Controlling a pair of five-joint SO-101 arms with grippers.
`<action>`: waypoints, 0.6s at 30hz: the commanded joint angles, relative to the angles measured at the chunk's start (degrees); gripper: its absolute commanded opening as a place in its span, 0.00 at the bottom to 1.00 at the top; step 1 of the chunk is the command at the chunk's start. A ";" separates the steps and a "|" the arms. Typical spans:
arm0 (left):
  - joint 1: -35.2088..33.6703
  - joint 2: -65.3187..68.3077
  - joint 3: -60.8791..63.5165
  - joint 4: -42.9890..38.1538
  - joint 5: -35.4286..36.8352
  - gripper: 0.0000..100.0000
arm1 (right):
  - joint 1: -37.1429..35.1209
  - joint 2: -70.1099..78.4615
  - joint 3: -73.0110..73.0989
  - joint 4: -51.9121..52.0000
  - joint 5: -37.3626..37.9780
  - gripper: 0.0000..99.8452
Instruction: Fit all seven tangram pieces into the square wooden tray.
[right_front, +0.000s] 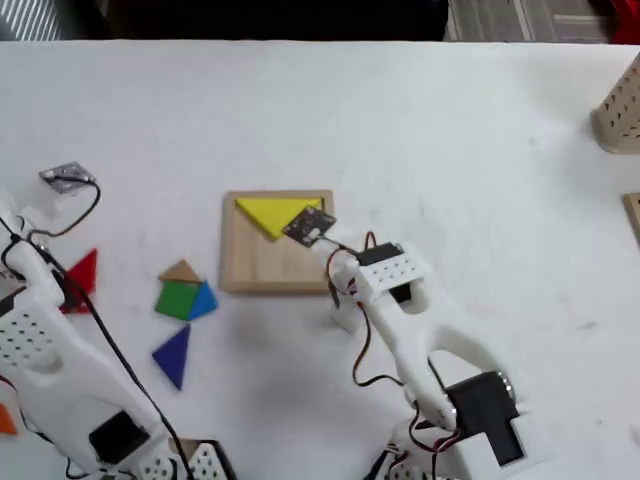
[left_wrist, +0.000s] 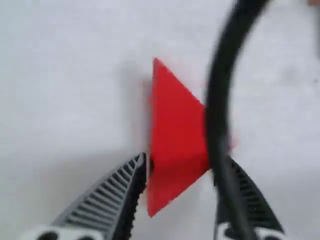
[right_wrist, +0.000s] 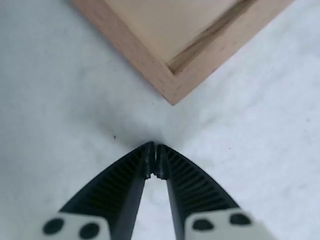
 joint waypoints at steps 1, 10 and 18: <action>-0.66 -1.27 -5.54 7.82 -5.01 0.21 | -0.66 -1.80 0.00 0.48 0.44 0.02; -0.75 -1.63 -6.33 8.26 -2.02 0.21 | -0.66 -1.80 0.00 0.48 0.44 0.02; -0.92 -1.54 -8.09 8.88 6.24 0.32 | -0.66 -1.80 0.00 0.48 0.44 0.02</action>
